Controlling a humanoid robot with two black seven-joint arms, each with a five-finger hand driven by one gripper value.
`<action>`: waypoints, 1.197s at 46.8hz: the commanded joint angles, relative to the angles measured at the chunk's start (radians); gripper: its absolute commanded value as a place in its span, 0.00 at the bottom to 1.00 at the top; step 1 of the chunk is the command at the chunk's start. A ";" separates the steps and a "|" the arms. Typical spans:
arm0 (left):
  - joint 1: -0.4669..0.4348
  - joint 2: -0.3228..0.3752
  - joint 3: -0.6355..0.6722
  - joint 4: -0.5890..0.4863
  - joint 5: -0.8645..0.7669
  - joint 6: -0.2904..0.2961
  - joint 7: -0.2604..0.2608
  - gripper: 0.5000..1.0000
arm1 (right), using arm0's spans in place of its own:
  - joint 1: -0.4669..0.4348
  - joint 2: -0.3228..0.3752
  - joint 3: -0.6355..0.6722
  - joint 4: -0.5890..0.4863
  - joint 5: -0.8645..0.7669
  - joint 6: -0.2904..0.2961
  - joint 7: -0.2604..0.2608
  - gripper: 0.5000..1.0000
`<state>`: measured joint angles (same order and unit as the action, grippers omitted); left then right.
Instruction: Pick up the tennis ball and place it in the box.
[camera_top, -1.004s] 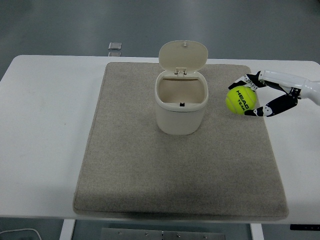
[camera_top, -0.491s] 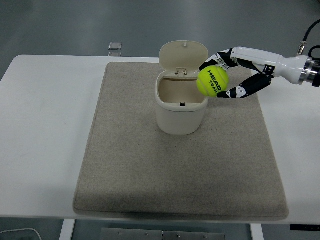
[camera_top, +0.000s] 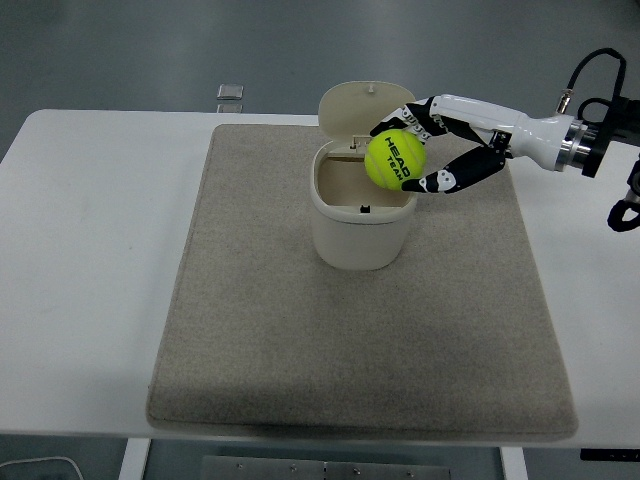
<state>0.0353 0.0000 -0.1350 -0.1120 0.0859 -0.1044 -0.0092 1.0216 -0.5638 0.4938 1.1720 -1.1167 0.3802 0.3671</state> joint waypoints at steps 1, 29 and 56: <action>0.000 0.000 0.000 0.000 0.000 0.000 0.000 0.98 | -0.001 0.007 -0.001 0.000 0.000 -0.001 -0.001 0.53; 0.000 0.000 0.000 0.000 0.000 0.000 0.000 0.98 | -0.006 0.012 0.002 0.005 0.001 0.009 -0.001 0.79; 0.000 0.000 0.000 0.000 0.000 0.000 0.000 0.98 | -0.021 -0.145 0.003 0.017 0.287 0.158 -0.001 0.83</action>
<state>0.0352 0.0000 -0.1350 -0.1120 0.0859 -0.1043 -0.0092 1.0004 -0.6816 0.4991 1.1964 -0.8838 0.5018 0.3694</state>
